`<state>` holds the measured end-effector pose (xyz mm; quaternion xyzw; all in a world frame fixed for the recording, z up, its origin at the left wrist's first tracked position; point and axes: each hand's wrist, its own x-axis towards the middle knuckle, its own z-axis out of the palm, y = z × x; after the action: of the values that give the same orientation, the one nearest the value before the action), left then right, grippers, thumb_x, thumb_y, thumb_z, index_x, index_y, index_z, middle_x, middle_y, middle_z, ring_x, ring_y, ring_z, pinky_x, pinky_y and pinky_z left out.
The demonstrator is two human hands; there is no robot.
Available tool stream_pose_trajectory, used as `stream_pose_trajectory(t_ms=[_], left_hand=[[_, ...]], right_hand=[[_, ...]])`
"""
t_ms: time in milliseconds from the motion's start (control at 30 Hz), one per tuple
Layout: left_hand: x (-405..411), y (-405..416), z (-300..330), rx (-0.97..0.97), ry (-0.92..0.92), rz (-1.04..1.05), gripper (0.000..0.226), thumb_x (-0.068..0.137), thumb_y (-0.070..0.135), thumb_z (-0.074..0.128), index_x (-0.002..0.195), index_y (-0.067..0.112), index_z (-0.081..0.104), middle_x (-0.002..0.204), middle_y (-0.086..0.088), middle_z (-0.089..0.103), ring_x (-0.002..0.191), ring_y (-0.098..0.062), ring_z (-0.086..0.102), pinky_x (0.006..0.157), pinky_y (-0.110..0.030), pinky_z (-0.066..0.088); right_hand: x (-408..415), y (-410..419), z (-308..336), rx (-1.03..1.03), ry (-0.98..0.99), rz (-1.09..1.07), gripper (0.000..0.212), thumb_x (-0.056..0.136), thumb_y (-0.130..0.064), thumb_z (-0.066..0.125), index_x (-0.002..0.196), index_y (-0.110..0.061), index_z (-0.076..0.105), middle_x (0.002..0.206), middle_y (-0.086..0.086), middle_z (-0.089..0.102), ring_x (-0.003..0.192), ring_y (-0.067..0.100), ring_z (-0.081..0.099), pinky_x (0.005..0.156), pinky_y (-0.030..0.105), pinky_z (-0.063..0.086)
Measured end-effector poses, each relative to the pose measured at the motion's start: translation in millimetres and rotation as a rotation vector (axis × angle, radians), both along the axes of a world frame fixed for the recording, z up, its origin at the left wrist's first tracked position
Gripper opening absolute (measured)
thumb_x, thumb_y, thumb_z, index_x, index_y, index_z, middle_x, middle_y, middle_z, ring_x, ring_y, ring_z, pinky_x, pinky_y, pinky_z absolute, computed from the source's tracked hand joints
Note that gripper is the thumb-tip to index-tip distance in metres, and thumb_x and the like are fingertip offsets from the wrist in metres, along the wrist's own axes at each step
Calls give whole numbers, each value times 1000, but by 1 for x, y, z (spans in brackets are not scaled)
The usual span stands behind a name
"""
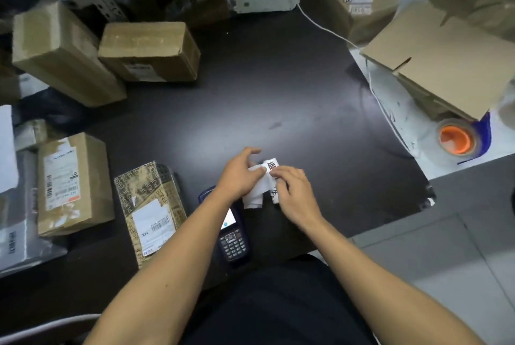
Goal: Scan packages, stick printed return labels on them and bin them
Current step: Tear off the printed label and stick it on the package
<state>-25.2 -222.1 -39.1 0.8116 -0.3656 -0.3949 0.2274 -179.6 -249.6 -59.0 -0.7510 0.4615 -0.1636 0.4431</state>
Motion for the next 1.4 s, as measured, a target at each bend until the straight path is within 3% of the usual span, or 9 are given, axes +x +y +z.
stream_pose_trajectory(t_ms=[133, 333, 567, 767, 933, 1100, 1167, 1267, 1400], left_hand=[[10, 9, -3, 12, 135, -3, 50, 88, 1, 61, 132, 24, 55, 99, -5, 69, 89, -17, 60, 70, -13, 44], [4, 5, -7, -38, 257, 28, 67, 82, -12, 54, 133, 32, 50, 101, 1, 73, 94, -14, 63, 86, -26, 51], [0, 2, -1, -103, 316, -1, 70, 87, -15, 53, 141, 29, 43, 96, 1, 70, 79, 13, 60, 82, -7, 43], [-2, 1, -2, -93, 287, -14, 73, 86, -15, 49, 145, 28, 42, 98, -1, 68, 78, -2, 57, 69, -10, 43], [2, 3, -8, -56, 287, 28, 72, 87, -11, 52, 146, 29, 42, 97, 8, 66, 93, -11, 59, 80, -18, 45], [-1, 1, 3, -137, 183, 102, 62, 88, 2, 61, 141, 30, 47, 108, 5, 61, 106, -13, 57, 89, -18, 44], [0, 0, 14, -228, 133, 239, 47, 91, 12, 62, 134, 30, 54, 96, 2, 66, 97, -7, 61, 78, -8, 42], [5, 3, 37, -305, 209, 374, 24, 98, 29, 57, 122, 31, 59, 76, 1, 68, 77, -6, 67, 70, -14, 45], [19, 20, 54, -322, 394, 505, 27, 100, 34, 55, 125, 25, 56, 85, 3, 68, 69, -3, 65, 61, -17, 44]], right_hand=[[3, -5, 2, 60, -27, -60, 20, 93, -8, 59, 112, -9, 65, 103, -6, 60, 104, 20, 56, 91, 24, 42], [8, -20, -6, 86, 114, 14, 39, 84, -34, 73, 115, -14, 60, 107, -3, 50, 108, 17, 48, 87, 25, 39], [3, -33, -5, 88, 127, 11, 25, 85, -38, 71, 101, -18, 66, 96, -6, 63, 94, 12, 58, 82, 27, 47], [-7, -38, 1, 221, 32, -143, 10, 89, -25, 67, 92, -16, 69, 83, -8, 68, 73, -4, 59, 64, 3, 39], [-21, -55, 12, 210, -21, -406, 9, 94, -21, 58, 89, -17, 65, 84, -7, 65, 89, 16, 61, 75, 24, 41], [-11, -53, 28, -43, -154, -375, 4, 95, -19, 60, 92, -18, 61, 85, -6, 63, 80, 12, 57, 74, 20, 42], [2, -46, 28, -203, -122, -238, 6, 95, -21, 62, 95, -15, 63, 92, -3, 63, 85, 13, 56, 76, 21, 41], [24, -35, 27, -547, -64, -72, 16, 94, -27, 64, 94, -11, 65, 90, 0, 64, 85, 19, 55, 72, 30, 42], [52, -19, 30, -923, -32, 94, 25, 96, -34, 56, 90, -13, 68, 87, 1, 67, 79, 25, 58, 63, 35, 40]])
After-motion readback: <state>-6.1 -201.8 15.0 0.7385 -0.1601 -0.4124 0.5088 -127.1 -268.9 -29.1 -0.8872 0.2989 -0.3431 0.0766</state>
